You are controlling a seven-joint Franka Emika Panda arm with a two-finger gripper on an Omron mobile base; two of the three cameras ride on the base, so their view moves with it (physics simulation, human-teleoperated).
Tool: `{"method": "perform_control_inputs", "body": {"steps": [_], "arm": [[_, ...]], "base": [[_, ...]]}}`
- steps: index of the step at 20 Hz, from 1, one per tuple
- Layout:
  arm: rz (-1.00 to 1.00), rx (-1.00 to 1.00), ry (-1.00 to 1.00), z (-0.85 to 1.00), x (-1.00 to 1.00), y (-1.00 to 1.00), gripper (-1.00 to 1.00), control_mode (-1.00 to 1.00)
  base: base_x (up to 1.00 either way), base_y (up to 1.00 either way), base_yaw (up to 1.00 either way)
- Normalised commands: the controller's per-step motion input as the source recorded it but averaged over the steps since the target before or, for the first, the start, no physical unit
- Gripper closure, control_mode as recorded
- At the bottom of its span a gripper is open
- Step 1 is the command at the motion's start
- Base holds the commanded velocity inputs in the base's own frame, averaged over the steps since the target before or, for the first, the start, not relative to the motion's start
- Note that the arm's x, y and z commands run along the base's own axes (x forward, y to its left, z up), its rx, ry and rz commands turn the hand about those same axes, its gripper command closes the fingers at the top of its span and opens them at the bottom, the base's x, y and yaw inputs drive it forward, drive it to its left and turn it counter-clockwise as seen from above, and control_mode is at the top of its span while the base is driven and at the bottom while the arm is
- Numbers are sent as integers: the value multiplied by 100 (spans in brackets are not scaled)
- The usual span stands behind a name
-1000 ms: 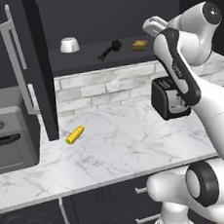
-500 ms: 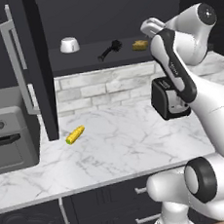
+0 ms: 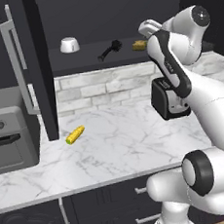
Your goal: Pick the dish brush and sponge from the cabinet and place them on the counter.
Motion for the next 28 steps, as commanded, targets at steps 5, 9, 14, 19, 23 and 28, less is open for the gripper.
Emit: {"method": "perform_control_inputs", "body": {"steps": [5, 9, 14, 19, 23, 28], "arm": [[0, -2, 0, -2, 21, -3, -100, -100], [0, -4, 0, -9, 23, 0, -100, -100], [0, -4, 1, -3, 25, 0, -100, -100], [0, -2, 1, -1, 27, 0, -100, -100], [0, 0, 1, 0, 31, 0, -100, -100], [0, -2, 3, -4, 23, 0, -100, -100]], "base": [[0, 0, 0], [0, 0, 0], [0, 0, 0], [0, 0, 0], [0, 0, 0], [0, 0, 0]]}}
